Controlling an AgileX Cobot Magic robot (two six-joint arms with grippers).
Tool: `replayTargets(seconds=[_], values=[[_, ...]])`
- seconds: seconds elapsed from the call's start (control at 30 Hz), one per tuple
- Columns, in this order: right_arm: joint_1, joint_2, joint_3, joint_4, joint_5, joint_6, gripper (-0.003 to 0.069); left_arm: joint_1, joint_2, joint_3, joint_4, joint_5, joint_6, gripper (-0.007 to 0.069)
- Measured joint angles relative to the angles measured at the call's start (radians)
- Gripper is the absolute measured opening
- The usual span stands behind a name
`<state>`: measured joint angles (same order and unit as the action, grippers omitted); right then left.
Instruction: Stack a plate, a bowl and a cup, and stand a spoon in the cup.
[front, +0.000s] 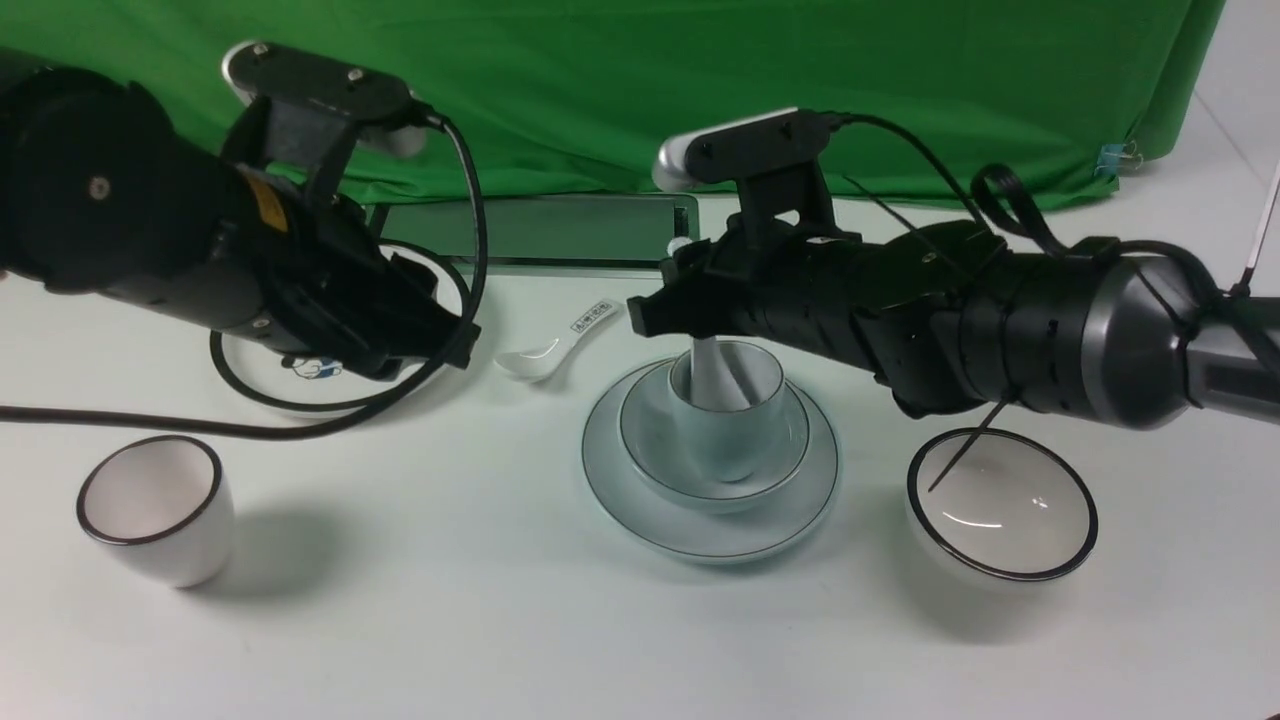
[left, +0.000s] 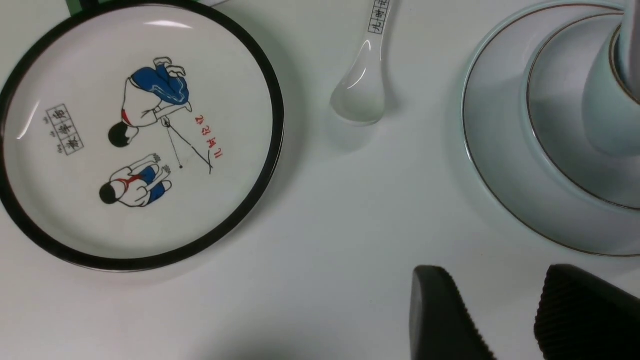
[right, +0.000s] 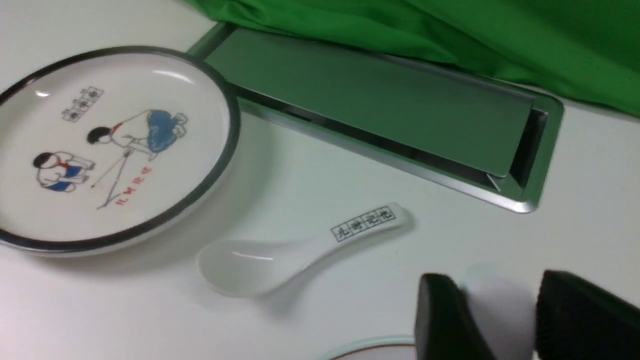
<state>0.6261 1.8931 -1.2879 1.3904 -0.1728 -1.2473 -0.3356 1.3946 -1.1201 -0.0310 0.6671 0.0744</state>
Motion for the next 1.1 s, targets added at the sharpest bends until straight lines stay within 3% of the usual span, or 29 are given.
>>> replayTargets(seconds=[0.13,0.23,0.3,0.33,0.43,0.47,0.5,0.6,0.63,0.7,0.73,0.8,0.93,1.1], values=[[0.000,-0.046,0.000,0.000,0.072,-0.028,0.0341,0.000,-0.013,0.001,0.000,0.016,0.000,0.0241],[0.000,-0.128,0.000,-0.001,0.194,-0.116,0.0283,0.000,-0.061,0.001,0.005,0.046,0.000,0.0241],[0.000,-0.197,0.000,-0.048,0.292,-0.159,0.0188,0.000,-0.120,0.001,0.008,0.078,0.000,0.0241],[0.000,-0.197,0.000,-0.054,0.300,-0.159,0.0188,0.000,-0.125,0.001,0.008,0.081,0.000,0.0241],[0.000,-0.302,0.000,-0.206,0.437,-0.178,0.0048,0.000,-0.232,0.022,0.014,0.102,0.000,0.0241],[0.000,-0.315,0.000,-0.230,0.456,-0.181,0.0038,0.000,-0.256,0.029,0.017,0.101,0.000,0.0241],[0.000,-0.358,0.000,-0.342,0.530,-0.188,0.0016,0.000,-0.316,0.061,0.023,0.097,0.001,0.0234],[0.000,-0.429,0.000,-0.513,0.692,-0.191,0.0010,0.000,-0.431,0.133,0.031,0.082,0.001,0.0190],[0.000,-0.468,0.000,-0.604,0.796,-0.191,0.0010,0.000,-0.513,0.197,0.031,0.070,0.001,0.0143],[0.000,-0.509,0.000,-0.682,0.910,-0.179,0.0010,0.000,-0.618,0.265,0.031,0.044,0.001,0.0071],[0.000,-0.513,0.000,-0.682,0.910,-0.176,0.0010,0.000,-0.618,0.273,0.031,0.044,0.001,0.0071],[0.000,-0.550,0.000,-0.756,0.994,-0.058,0.0010,0.000,-0.772,0.373,0.031,0.001,-0.001,-0.0013],[0.000,-0.589,0.001,-0.838,1.005,0.155,0.0010,0.000,-0.978,0.513,0.031,-0.053,-0.035,-0.0038],[0.000,-0.661,0.047,-0.871,0.972,0.268,0.0010,0.000,-1.163,0.625,0.031,-0.074,-0.050,-0.0036]])
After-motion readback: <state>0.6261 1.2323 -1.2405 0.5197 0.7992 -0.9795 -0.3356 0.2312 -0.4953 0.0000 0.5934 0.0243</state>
